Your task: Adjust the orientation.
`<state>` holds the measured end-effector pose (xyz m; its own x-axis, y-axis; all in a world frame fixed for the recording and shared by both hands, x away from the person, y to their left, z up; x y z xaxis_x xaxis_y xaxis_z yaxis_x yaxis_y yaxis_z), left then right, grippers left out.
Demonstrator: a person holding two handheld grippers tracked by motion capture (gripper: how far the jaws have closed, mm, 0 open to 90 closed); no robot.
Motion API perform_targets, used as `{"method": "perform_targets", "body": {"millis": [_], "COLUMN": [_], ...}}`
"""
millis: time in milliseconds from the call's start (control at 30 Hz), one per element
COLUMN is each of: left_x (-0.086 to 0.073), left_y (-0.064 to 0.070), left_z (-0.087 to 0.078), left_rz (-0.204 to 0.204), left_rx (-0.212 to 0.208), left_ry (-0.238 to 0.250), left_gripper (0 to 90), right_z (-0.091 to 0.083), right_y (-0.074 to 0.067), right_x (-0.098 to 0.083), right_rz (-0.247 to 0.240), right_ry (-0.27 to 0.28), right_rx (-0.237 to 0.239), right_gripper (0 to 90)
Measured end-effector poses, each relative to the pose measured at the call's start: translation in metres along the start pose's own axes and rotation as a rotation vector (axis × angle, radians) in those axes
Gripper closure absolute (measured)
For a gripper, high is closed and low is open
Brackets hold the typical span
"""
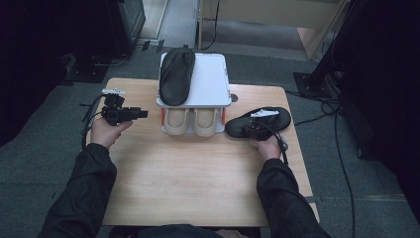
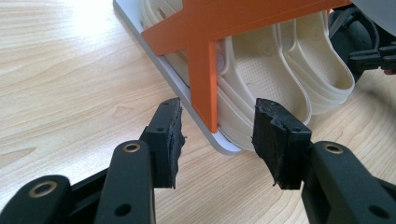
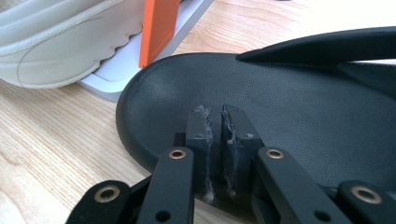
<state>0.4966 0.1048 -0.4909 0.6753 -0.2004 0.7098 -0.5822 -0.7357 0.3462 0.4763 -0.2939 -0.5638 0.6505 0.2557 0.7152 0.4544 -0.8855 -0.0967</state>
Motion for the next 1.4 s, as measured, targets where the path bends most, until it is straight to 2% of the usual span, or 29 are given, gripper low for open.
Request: {"method": "perform_targets", "body": {"millis": [233,300,600,800,1100,1200,1400], "left_x": [-0.006,-0.009,-0.01,-0.013,-0.01,-0.01,-0.009], "left_y": [0.001,0.001,-0.004,-0.008,-0.011,-0.013,-0.016], "left_z": [-0.003,-0.002,0.0,0.002,0.001,0.0,-0.003], "left_rz": [-0.024,-0.024,-0.022,-0.003,-0.02,-0.027,-0.035], "left_rx": [-0.012,-0.013,-0.008,0.01,0.002,0.002,0.001], "left_ry": [0.029,0.014,0.008,-0.007,0.009,0.015,0.024], "left_gripper": [53.4,53.3,53.4,53.4,53.3,53.3,53.3], "right_z": [-0.002,-0.004,-0.01,-0.016,-0.023,-0.025,-0.039], "right_y": [0.0,0.001,-0.002,-0.002,0.002,0.002,0.015], "right_x": [-0.002,-0.003,-0.009,-0.015,-0.021,-0.021,-0.006], "right_rz": [0.009,0.001,-0.032,-0.018,-0.01,0.01,0.035], "right_ry": [-0.004,-0.001,-0.016,-0.029,-0.031,-0.036,0.059], "right_rx": [0.005,0.003,0.0,0.009,0.009,0.017,-0.035], "right_gripper": [81.2,81.0,79.4,79.0,77.5,74.7,67.5]}}
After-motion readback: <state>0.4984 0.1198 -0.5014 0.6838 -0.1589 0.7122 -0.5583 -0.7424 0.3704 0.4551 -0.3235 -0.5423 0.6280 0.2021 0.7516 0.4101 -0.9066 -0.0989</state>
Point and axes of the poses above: each handheld gripper's, and its own axes: z roughly forward along the jaws, x roughly out of its top, y roughly to its right, the point moved 10 cm from there along z, roughly forward along the jaws, and after that the axes turned 1 degree about -x, right-handed, at the moved point
